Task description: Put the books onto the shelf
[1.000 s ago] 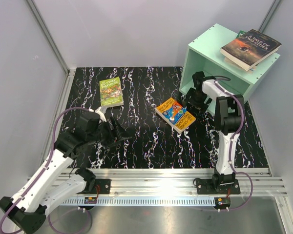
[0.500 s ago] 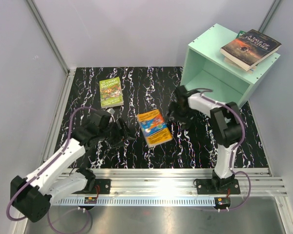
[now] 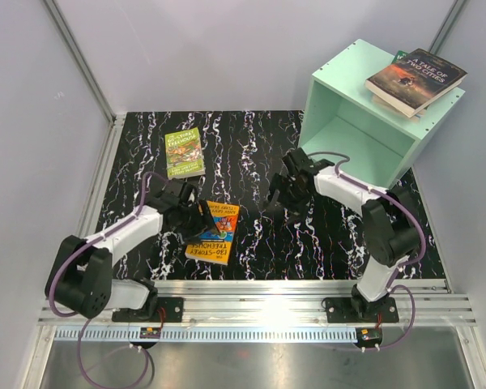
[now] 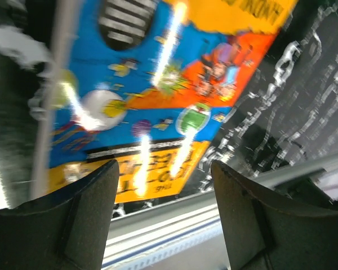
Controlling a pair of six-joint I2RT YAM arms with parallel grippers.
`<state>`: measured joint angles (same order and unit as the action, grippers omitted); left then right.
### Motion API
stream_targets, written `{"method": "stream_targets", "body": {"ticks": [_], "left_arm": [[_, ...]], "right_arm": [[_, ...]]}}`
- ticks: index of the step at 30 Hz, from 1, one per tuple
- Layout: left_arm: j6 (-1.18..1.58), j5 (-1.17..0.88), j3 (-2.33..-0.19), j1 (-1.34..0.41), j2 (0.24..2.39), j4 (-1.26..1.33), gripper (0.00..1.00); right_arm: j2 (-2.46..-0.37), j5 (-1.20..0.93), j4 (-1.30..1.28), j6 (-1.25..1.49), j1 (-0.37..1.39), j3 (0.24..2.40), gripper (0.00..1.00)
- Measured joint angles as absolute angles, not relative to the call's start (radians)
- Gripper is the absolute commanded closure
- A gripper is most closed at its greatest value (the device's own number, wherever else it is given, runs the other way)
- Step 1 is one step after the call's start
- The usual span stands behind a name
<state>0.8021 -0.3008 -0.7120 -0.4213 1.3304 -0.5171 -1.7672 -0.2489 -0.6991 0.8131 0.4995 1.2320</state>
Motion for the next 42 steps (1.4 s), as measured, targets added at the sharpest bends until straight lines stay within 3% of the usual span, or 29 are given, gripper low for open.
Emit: {"method": "stream_targets", "body": {"ticks": [8,14,18,29,33,36,37,39,42], "left_arm": [[0.678,-0.056,-0.902,-0.403,1.269,-0.724,0.24],[0.638,0.036,-0.911,-0.398,1.388,-0.760,0.21],[0.625,0.030,-0.822,-0.398,1.445,-0.749,0.20],[0.610,-0.219,-0.754,-0.393,1.462,-0.522,0.23],[0.620,-0.284,-0.708,-0.375,1.445,-0.456,0.38],[0.649,-0.340,-0.664,-0.359,1.432,-0.402,0.61],[0.661,-0.363,-0.653,-0.358,1.431,-0.385,0.79],[0.682,-0.397,-0.640,-0.352,1.428,-0.371,0.96],[0.698,-0.420,-0.643,-0.345,1.420,-0.372,1.00]], "right_arm": [[-1.762,-0.385,-0.578,0.867,0.508,1.117,0.00],[-1.835,-0.496,-0.418,0.926,0.522,1.130,0.00],[-1.934,-0.566,-0.297,0.990,0.555,1.151,0.00],[-2.044,-0.683,-0.094,1.138,0.619,1.184,0.01],[-2.048,-0.682,-0.092,1.147,0.630,1.188,0.02],[-2.048,-0.680,-0.094,1.149,0.630,1.188,0.02],[-2.048,-0.678,-0.095,1.149,0.630,1.188,0.02],[-2.047,-0.676,-0.104,1.147,0.628,1.189,0.02],[-2.045,-0.674,-0.132,1.135,0.625,1.195,0.02]]}}
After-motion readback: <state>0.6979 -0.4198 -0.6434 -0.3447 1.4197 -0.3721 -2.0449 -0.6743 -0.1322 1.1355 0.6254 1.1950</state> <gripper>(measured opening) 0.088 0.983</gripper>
